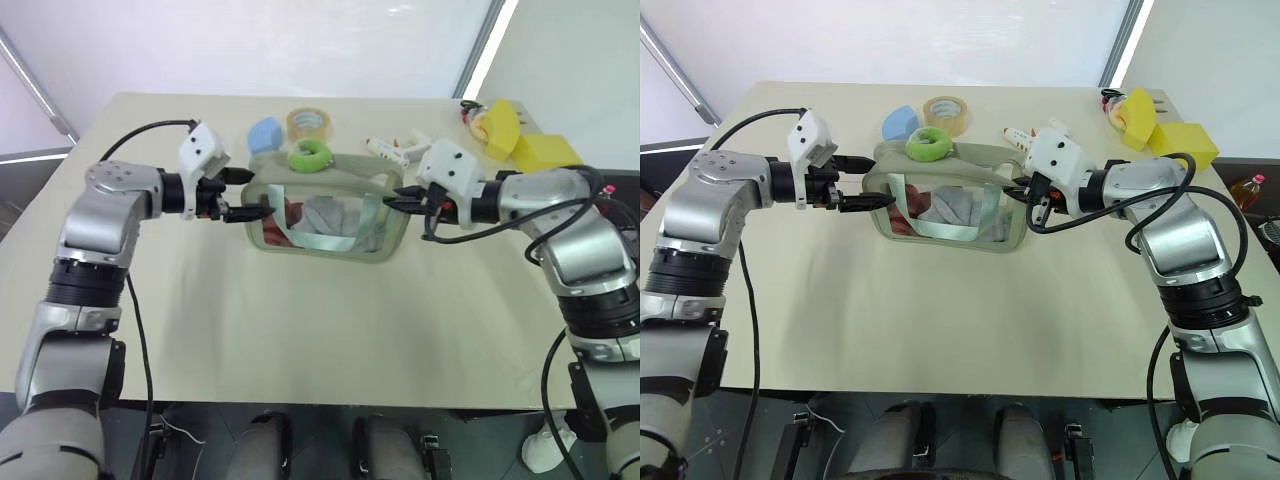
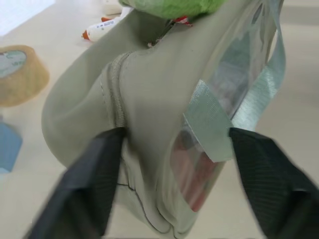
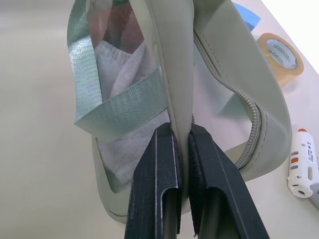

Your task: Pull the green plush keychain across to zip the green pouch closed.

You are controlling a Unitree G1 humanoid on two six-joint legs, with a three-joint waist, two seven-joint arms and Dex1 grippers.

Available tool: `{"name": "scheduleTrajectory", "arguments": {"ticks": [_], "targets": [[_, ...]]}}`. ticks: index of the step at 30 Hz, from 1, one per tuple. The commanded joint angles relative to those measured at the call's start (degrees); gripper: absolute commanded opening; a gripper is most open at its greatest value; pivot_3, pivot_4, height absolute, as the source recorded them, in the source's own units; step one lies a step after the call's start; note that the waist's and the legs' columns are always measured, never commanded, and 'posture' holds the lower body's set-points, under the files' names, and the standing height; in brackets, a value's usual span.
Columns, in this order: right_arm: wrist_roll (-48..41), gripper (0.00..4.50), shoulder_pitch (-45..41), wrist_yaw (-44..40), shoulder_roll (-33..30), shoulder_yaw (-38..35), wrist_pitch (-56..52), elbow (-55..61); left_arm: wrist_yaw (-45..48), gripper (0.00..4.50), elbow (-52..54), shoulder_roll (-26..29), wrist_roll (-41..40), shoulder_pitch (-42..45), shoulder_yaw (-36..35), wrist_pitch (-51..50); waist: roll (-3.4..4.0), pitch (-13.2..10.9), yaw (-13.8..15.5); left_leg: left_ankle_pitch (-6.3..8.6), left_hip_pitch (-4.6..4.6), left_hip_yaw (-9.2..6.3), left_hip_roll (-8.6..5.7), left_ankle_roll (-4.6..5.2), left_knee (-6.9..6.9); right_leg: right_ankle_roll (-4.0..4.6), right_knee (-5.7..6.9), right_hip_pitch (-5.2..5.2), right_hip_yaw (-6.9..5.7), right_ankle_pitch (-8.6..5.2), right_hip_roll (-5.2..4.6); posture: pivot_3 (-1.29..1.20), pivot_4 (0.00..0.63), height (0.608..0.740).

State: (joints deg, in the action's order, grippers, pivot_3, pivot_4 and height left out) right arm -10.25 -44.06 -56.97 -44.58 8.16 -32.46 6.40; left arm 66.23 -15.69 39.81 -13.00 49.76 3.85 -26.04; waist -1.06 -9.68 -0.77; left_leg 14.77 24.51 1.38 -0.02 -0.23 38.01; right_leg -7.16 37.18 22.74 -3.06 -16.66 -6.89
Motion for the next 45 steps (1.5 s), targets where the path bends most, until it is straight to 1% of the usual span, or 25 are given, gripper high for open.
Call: {"name": "scheduleTrajectory", "arguments": {"ticks": [1, 3, 4, 6, 8, 9, 13, 16, 18, 20, 22, 24, 26, 29, 35, 38, 42, 43, 45], "targets": [[0.02, 0.00, -1.84, 0.23, 0.01, -0.98, 0.61, 0.94, 0.54, 1.50, 0.56, 0.12, -0.01, 0.75, 0.06, 1.43, 0.00, 0.00, 0.01, 0.00, 0.00, 0.00, 0.00, 0.00, 0.00, 0.00, 0.00, 0.00, 0.00, 0.00, 0.00, 0.00, 0.150, 0.740], [-0.01, 0.00, -1.98, 0.35, -0.01, -1.10, 0.31, 1.08, 0.68, 0.43, 0.56, 0.02, 0.08, 0.86, 0.26, 1.53, 0.00, 0.00, 0.01, 0.00, 0.00, 0.00, 0.00, 0.00, 0.00, 0.00, 0.00, 0.00, 0.00, 0.00, 0.00, 0.00, 0.150, 0.740], [-0.09, 0.00, -2.15, 0.40, -0.03, -1.20, 0.03, 1.12, 0.94, 0.03, 0.50, 0.06, 0.16, 0.93, 0.47, 1.49, 0.00, 0.00, 0.02, 0.00, 0.00, 0.00, 0.00, 0.00, 0.00, 0.00, 0.00, 0.00, 0.00, 0.00, 0.00, 0.00, 0.150, 0.740], [-0.24, 0.00, -2.42, 0.35, -0.09, -1.34, -0.43, 1.17, 1.13, 0.03, 0.36, 0.05, 0.31, 1.02, 0.61, 1.52, 0.00, 0.00, 0.01, 0.00, 0.00, 0.00, 0.00, 0.00, 0.00, 0.00, 0.00, 0.00, 0.00, 0.00, 0.00, 0.00, 0.150, 0.740], [-2.95, 0.83, -3.67, -1.93, -1.38, -2.38, -4.26, 2.71, 1.34, 0.00, 0.38, 0.10, 0.78, 0.60, 0.98, 2.12, 0.00, 0.00, 0.01, 0.00, 0.00, 0.00, 0.00, 0.00, 0.00, 0.00, 0.00, 0.00, 0.00, 0.00, 0.00, 0.00, 0.150, 0.740], [-3.67, 1.15, -4.61, -2.64, -1.94, -2.84, -5.56, 3.08, 1.41, 0.00, 0.51, 0.12, 0.91, 0.35, 1.08, 2.32, 0.00, 0.00, 0.02, 0.00, 0.00, 0.00, 0.00, 0.00, 0.00, 0.00, 0.00, 0.00, 0.01, 0.00, 0.00, 0.00, 0.150, 0.740], [-6.31, 3.16, -11.66, -2.64, -1.73, -4.76, -9.50, 0.73, 1.65, 0.00, 1.08, 0.23, 1.04, -0.19, 1.32, 2.62, 0.01, 0.00, 0.02, 0.00, 0.00, -0.01, 0.00, 0.00, 0.01, 0.00, 0.00, -0.01, 0.00, 0.00, 0.00, 0.00, 0.150, 0.740], [-8.96, 3.16, -16.42, -1.92, 0.70, -5.95, -11.33, -1.53, 1.73, 0.00, 1.06, 0.23, 1.03, -0.21, 1.36, 2.87, 0.01, 0.00, 0.01, 0.00, -0.01, -0.02, 0.00, 0.00, -0.01, 0.00, 0.00, -0.01, 0.00, 0.00, 0.00, 0.00, 0.150, 0.740], [-9.79, 3.16, -20.30, 0.66, 5.56, -6.00, -11.34, -4.87, 1.59, 0.00, 0.89, 0.15, 1.25, -0.17, 1.43, 3.26, 0.01, 0.01, -0.02, 0.00, -0.01, -0.01, 0.00, 0.00, 0.00, 0.00, 0.00, -0.02, 0.00, 0.00, 0.00, 0.00, 0.150, 0.740], [-9.71, 3.16, -22.34, 2.34, 9.26, -5.33, -10.83, -7.28, 1.22, 0.00, 0.74, -0.02, 1.55, -0.15, 1.53, 3.54, 0.04, 0.03, -0.09, 0.00, -0.04, 0.00, 0.00, 0.00, 0.00, 0.00, 0.02, -0.04, 0.01, 0.00, 0.00, 0.00, 0.150, 0.740], [-8.21, 3.16, -22.65, 3.36, 12.22, -3.38, -9.09, -9.28, 1.17, 0.00, 0.79, -0.11, 1.58, -0.19, 1.54, 3.63, 0.04, 0.03, 0.03, 0.00, -0.04, 0.00, 0.00, 0.00, -0.02, 0.00, 0.06, -0.01, -0.01, 0.00, 0.00, 0.00, 0.150, 0.740], [-5.87, 3.16, -23.15, 4.02, 15.75, 0.08, -6.53, -12.97, 1.21, 0.00, 1.11, -0.13, 1.47, -0.31, 1.52, 3.56, 0.04, 0.03, 0.02, 0.00, 0.00, 0.01, -0.02, 0.00, -0.02, 0.00, 0.06, -0.02, -0.02, 0.00, 0.00, 0.00, 0.150, 0.740], [-4.84, 3.16, -24.10, 4.46, 18.36, 1.63, -5.59, -16.19, 1.18, 0.00, 1.39, -0.16, 1.41, -0.36, 1.52, 3.45, 0.04, 0.03, -0.07, 0.00, -0.01, 0.03, -0.06, 0.00, 0.00, 0.00, 0.05, -0.02, 0.01, 0.00, -0.03, 0.00, 0.150, 0.740], [-2.95, 3.16, -25.22, 3.81, 20.59, 3.92, -3.49, -20.22, 1.09, 0.00, 1.84, -0.21, 1.32, -0.48, 1.48, 3.18, 0.05, 0.02, 0.04, 0.00, 0.00, 0.02, -0.06, -0.01, -0.01, 0.00, 0.08, -0.01, -0.04, 0.00, -0.02, 0.00, 0.150, 0.740], [1.05, 3.16, -27.52, 3.16, 22.77, 6.49, 0.93, -27.85, 0.86, 0.00, 3.00, 0.07, 1.09, -0.97, 1.21, 2.45, 0.05, 0.02, -0.11, -0.01, -0.01, 0.00, -0.06, -0.01, -0.01, 0.00, 0.08, -0.01, -0.03, 0.00, -0.02, 0.00, 0.150, 0.740], [1.17, 2.32, -27.89, 2.65, 23.12, 5.64, 1.62, -28.87, 0.66, 0.00, 3.58, 0.32, 0.85, -1.12, 0.92, 1.92, 0.05, 0.02, -0.11, -0.01, -0.01, 0.00, -0.06, -0.01, -0.02, 0.00, 0.08, -0.01, -0.03, 0.00, -0.01, 0.00, 0.150, 0.740], [0.27, 0.21, -27.76, 2.09, 22.92, 4.19, 0.50, -27.65, 0.46, 0.00, 3.78, 0.37, 0.81, -1.19, 0.85, 1.60, 0.05, 0.02, -0.10, -0.01, 0.00, 0.00, -0.05, -0.02, -0.01, 0.00, 0.07, -0.01, -0.03, 0.00, -0.02, 0.00, 0.150, 0.740], [0.03, 0.10, -27.50, 1.98, 22.64, 3.86, 0.05, -27.15, 0.39, 0.00, 3.60, 0.29, 0.92, -1.10, 0.93, 1.71, 0.05, 0.02, -0.11, -0.01, 0.00, 0.00, -0.05, -0.02, -0.01, 0.00, 0.07, 0.00, -0.03, 0.00, -0.02, 0.00, 0.150, 0.740], [-0.09, 0.10, -26.97, 2.17, 21.81, 3.11, -0.79, -26.28, 0.25, 0.00, 3.18, 0.07, 1.05, -0.77, 1.08, 1.88, 0.05, 0.02, -0.11, -0.01, 0.00, 0.00, -0.06, -0.02, -0.02, 0.00, 0.07, 0.00, -0.03, 0.00, -0.02, 0.00, 0.150, 0.740]]}}
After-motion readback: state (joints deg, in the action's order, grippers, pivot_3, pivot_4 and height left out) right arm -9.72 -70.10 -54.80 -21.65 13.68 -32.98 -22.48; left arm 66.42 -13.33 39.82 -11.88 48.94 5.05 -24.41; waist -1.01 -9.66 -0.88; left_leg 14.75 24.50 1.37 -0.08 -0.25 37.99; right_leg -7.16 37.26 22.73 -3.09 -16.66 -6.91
